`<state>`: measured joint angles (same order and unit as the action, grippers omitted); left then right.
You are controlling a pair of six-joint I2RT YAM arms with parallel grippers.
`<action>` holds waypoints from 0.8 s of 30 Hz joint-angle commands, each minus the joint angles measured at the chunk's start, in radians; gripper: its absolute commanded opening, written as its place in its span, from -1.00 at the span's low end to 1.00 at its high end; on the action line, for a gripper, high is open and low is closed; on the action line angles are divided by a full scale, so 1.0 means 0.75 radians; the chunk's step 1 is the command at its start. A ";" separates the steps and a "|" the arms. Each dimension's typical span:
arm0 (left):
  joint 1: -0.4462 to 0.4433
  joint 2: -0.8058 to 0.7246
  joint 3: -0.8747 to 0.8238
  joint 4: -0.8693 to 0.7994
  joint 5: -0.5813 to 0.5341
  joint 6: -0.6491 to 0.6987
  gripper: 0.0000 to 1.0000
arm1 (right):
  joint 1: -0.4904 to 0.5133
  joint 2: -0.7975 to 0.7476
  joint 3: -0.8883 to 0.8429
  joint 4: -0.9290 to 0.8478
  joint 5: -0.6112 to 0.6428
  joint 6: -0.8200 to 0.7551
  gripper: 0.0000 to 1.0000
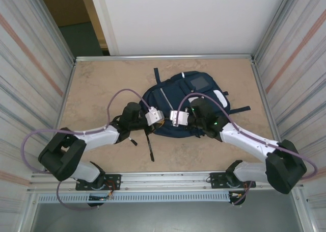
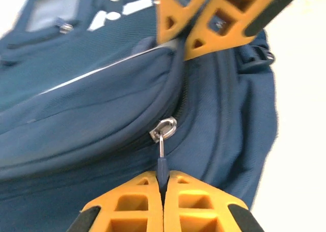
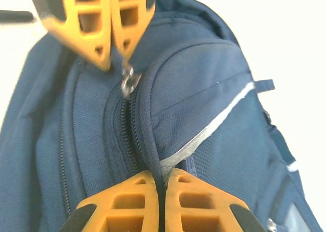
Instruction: Pack the student bag
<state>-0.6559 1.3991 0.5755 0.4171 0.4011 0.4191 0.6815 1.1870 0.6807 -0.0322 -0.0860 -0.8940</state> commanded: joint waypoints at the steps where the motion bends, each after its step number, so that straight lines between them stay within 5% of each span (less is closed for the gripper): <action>1: 0.025 -0.079 -0.019 0.006 -0.321 -0.106 -1.00 | -0.054 -0.125 -0.061 0.050 0.041 0.072 -1.00; 5: 0.024 0.010 0.154 -0.104 -0.553 -0.113 -1.00 | -0.074 -0.165 -0.170 0.214 0.027 0.108 -1.00; 11: 0.049 0.001 0.154 -0.087 -0.355 -0.137 -1.00 | -0.076 -0.185 -0.167 0.162 -0.038 0.143 -0.98; 16: -0.075 -0.086 0.100 -0.043 -0.166 -0.054 -1.00 | -0.047 -0.173 -0.126 0.141 -0.189 0.297 -0.44; 24: -0.151 -0.033 0.190 0.019 -0.083 -0.255 -1.00 | -0.038 -0.218 -0.232 0.364 -0.273 0.617 0.08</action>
<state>-0.7441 1.3804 0.6621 0.3412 0.2451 0.2913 0.6445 1.0447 0.5224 0.1547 -0.2607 -0.5518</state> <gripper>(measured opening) 0.047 0.518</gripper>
